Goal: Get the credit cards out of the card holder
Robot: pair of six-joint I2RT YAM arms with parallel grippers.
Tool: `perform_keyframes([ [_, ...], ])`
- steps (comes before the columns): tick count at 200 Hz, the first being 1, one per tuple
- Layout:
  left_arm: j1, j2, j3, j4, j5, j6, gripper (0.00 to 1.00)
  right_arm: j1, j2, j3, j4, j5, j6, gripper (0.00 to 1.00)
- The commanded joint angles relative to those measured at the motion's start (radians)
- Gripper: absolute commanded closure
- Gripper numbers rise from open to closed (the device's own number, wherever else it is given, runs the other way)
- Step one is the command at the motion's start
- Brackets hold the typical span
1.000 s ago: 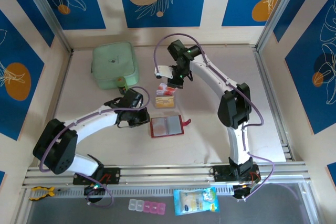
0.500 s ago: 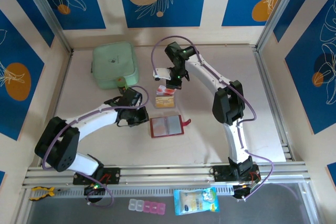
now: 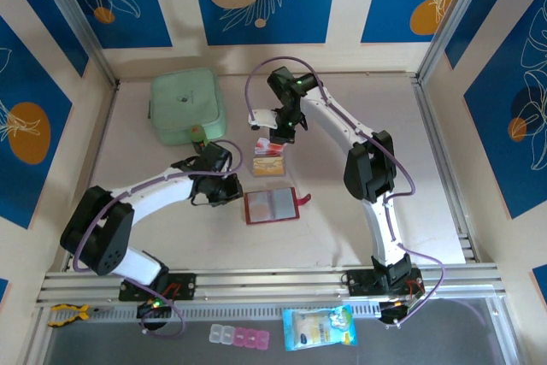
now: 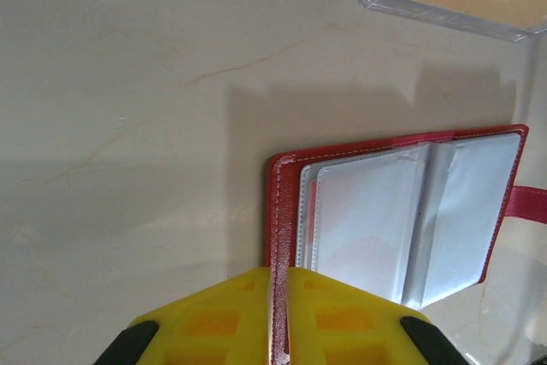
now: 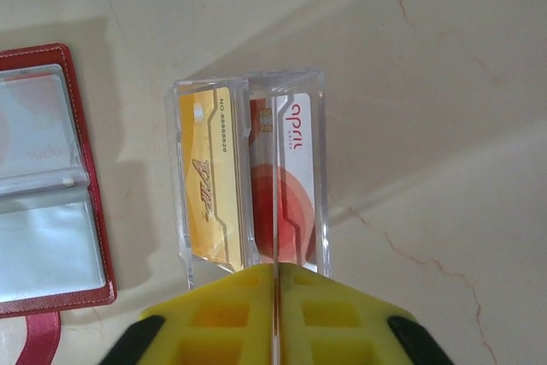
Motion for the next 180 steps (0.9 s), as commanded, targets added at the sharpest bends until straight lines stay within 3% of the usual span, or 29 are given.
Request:
perform_keyframes([
  [1,0.016,0.018,0.025,0.017,0.02,0.012,0.86,0.0,0.009,0.032,-0.049,0.007,-0.014,0.84],
  [57,0.016,0.028,0.021,0.034,0.044,0.016,0.87,0.007,-0.035,0.021,-0.035,0.015,0.024,0.83],
  [84,0.016,0.033,0.015,0.046,0.056,0.014,0.89,0.013,-0.071,-0.038,0.028,0.004,0.138,0.83],
  [123,0.016,0.046,0.006,0.064,0.074,0.013,0.91,0.013,-0.131,-0.147,0.156,-0.046,0.522,0.87],
  [180,0.015,0.058,0.0,0.076,0.087,0.009,0.93,0.029,-0.284,-0.428,0.371,-0.056,1.225,0.87],
])
